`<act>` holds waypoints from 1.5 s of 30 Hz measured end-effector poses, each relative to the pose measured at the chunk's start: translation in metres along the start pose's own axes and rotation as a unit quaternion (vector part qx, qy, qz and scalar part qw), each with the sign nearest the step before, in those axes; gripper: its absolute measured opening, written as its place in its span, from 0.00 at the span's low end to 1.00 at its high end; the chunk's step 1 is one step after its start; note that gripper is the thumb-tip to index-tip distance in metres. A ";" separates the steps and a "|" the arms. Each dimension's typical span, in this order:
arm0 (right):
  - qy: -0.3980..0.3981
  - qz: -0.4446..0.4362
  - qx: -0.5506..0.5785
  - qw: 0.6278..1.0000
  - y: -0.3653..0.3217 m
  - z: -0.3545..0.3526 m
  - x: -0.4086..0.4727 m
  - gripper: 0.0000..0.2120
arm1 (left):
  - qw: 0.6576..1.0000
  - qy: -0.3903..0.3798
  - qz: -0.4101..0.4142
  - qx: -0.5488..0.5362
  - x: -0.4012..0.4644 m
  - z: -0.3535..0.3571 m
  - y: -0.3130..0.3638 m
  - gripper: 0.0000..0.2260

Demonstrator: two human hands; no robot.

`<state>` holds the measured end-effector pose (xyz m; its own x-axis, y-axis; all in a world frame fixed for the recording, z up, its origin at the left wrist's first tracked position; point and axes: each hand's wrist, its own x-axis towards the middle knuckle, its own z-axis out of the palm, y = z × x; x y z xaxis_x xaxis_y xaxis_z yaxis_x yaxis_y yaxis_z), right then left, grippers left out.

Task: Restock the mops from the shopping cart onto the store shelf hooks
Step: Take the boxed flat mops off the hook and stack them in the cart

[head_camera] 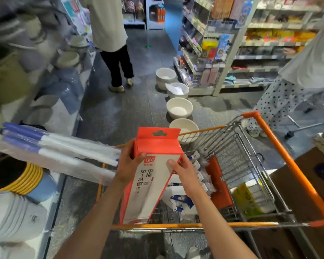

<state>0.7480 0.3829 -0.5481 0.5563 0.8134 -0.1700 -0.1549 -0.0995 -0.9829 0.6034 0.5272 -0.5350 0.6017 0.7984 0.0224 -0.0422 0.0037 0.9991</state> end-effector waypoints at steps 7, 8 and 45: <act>-0.035 -0.078 -0.013 0.996 -0.061 0.028 0.010 0.22 | 0.996 0.054 0.072 -0.004 0.005 -0.015 0.059 0.24; -0.038 -0.086 -0.014 0.995 -0.069 0.031 0.009 0.21 | 0.995 0.058 0.085 -0.002 0.005 -0.016 0.068 0.23; -0.339 -0.299 0.173 0.875 -0.317 0.162 -0.192 0.26 | 0.854 0.435 0.283 0.036 -0.273 -0.036 0.325 0.36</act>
<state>0.5581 0.3511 -0.1922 0.0285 0.8259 0.5631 -0.3048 0.5437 -0.7820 0.3971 0.3325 -0.2173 -0.3205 0.8051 0.4991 -0.0609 -0.5433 0.8373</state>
